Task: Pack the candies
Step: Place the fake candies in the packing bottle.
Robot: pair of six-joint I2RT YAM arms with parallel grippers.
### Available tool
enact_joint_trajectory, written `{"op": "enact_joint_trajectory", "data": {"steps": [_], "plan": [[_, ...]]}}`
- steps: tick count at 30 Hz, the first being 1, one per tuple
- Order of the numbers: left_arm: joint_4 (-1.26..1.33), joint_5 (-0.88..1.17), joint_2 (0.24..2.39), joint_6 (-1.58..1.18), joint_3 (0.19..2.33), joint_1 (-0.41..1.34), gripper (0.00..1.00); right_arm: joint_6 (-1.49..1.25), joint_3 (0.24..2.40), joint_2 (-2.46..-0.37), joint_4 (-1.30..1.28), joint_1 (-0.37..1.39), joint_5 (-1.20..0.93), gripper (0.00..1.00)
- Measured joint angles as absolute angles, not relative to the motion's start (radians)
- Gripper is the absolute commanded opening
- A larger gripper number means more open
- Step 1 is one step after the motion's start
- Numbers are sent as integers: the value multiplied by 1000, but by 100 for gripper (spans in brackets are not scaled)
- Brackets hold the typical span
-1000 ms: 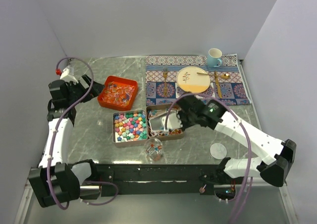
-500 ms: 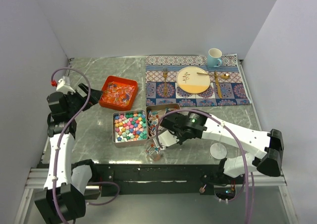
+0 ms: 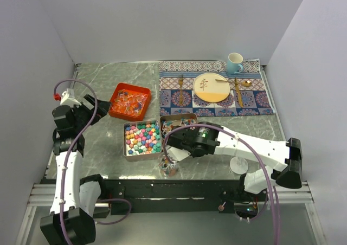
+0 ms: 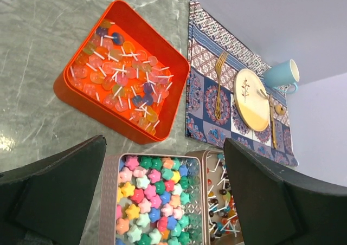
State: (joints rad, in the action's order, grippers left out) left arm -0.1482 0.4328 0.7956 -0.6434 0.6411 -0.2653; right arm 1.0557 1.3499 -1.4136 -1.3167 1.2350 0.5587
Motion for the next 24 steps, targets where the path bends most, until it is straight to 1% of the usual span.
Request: {"op": "enact_joint_trajectory", "data": {"steps": [9,11,14,15,16,17,19,20,22,24], "plan": [[-248,422,782,-687,629,-265,96,1058,1403,-1436,-1325,1243,611,0],[-294,440,797,-622,649,-265,97,1063,1415,-1438,-1329,1242,611,0],[-397,498,847,-442,764,-266,98,1072,1485,-1462,-1346,1211,595,0],[-433,517,865,-366,824,-266,95,1074,1530,-1483,-1349,1197,582,0],[-456,532,881,-301,872,-266,90,1075,1588,-1512,-1354,1157,572,0],[-486,544,897,-222,934,-267,77,1075,1656,-1547,-1353,1123,557,0],[-530,558,923,-111,1024,-267,57,1079,1771,-1616,-1344,1065,535,0],[-546,562,932,-90,1047,-268,31,1083,1829,-1655,-1339,1039,525,0],[-590,583,962,-67,1072,-271,1,1093,1901,-1716,-1322,999,512,0],[-643,607,1007,-90,1073,-272,1,1106,1946,-1775,-1313,976,499,0]]}}
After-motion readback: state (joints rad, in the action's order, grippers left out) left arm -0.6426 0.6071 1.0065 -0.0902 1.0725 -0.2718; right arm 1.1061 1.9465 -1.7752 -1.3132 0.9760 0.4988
